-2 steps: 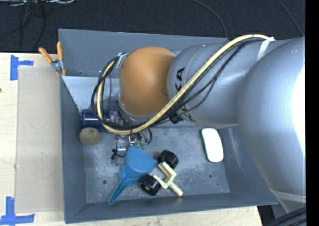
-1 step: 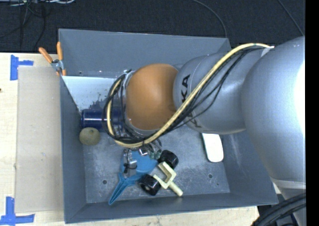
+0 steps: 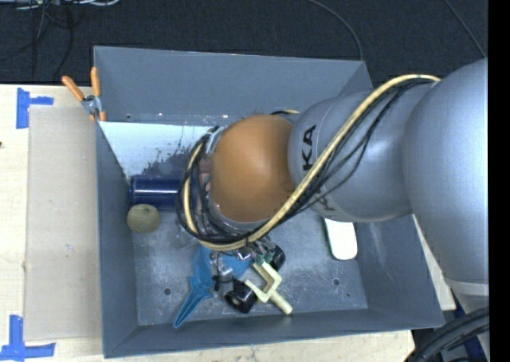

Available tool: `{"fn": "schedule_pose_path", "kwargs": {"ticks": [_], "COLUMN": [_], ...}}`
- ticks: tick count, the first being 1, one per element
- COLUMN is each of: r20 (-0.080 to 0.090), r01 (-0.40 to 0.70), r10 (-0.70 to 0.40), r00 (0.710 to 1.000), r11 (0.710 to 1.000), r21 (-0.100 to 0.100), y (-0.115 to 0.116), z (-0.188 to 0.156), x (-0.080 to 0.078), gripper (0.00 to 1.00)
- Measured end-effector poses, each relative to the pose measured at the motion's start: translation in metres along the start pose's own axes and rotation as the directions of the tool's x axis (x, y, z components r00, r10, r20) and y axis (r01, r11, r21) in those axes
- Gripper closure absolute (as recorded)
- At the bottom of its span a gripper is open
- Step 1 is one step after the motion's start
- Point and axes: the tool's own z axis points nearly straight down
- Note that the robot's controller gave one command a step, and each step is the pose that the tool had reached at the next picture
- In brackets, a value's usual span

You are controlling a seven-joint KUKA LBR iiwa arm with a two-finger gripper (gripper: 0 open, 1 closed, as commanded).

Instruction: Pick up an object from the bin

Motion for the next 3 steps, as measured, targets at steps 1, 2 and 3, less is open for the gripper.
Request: {"fn": "schedule_pose_path", "kwargs": {"ticks": [1,2,3], "r20": [0.009,0.002,0.015], "r01": [0.156,0.304,0.455], "r10": [-0.156,-0.304,-0.455], "r00": [0.988,0.953,0.890], "r11": [0.988,0.953,0.890], "r21": [0.002,0.001,0.008], "y": [0.009,0.000,-0.009], "z": [-0.005,0.044,0.046], "x": [-0.002,-0.006,-0.013], "gripper": [0.00,0.00,1.00]}}
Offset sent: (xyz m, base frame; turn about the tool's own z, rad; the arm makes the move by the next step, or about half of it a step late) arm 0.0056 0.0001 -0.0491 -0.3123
